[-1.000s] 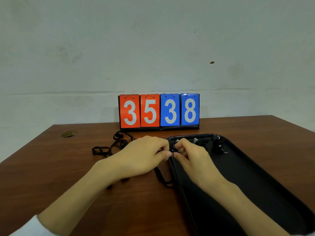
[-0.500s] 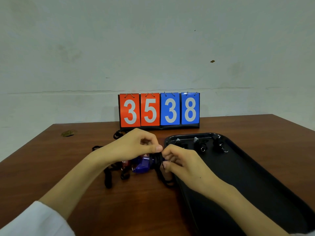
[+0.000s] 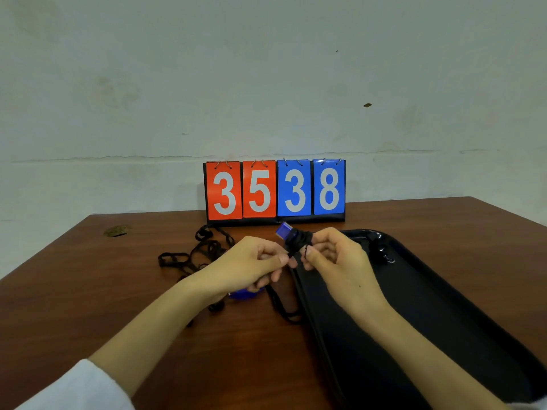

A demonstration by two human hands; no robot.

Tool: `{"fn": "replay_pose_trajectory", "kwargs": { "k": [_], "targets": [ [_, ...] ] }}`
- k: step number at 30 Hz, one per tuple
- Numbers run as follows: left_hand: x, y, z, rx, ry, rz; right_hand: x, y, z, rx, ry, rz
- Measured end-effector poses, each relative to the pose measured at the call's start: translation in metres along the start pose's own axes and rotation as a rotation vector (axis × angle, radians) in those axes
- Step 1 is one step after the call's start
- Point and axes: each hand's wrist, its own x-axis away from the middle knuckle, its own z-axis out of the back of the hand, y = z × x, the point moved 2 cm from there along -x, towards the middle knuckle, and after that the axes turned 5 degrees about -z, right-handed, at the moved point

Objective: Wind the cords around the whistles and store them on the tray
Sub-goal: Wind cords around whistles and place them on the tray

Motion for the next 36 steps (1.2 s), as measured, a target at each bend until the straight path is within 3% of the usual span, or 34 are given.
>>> {"fn": "replay_pose_trajectory", "kwargs": {
  "k": [3,7,12,27,31,36],
  "targets": [
    [-0.001,0.002,0.0,-0.186,0.059,0.017,-0.002,0.004,0.004,0.154,0.108,0.01],
    [-0.001,0.009,0.001,-0.51,0.153,-0.044,-0.002,0.006,0.004,0.373,0.131,0.07],
    [0.005,0.023,-0.001,-0.657,0.273,-0.141,0.0,0.006,0.0,0.506,0.119,0.17],
    [0.007,0.022,-0.002,-0.363,0.471,-0.187,0.008,0.0,-0.008,0.548,-0.028,0.322],
    [0.007,0.023,-0.002,-0.397,0.484,-0.189,0.009,0.0,-0.008,0.539,-0.028,0.322],
    [0.006,0.024,-0.008,-0.535,0.38,-0.241,0.009,0.0,-0.008,0.564,-0.043,0.304]
  ]
}}
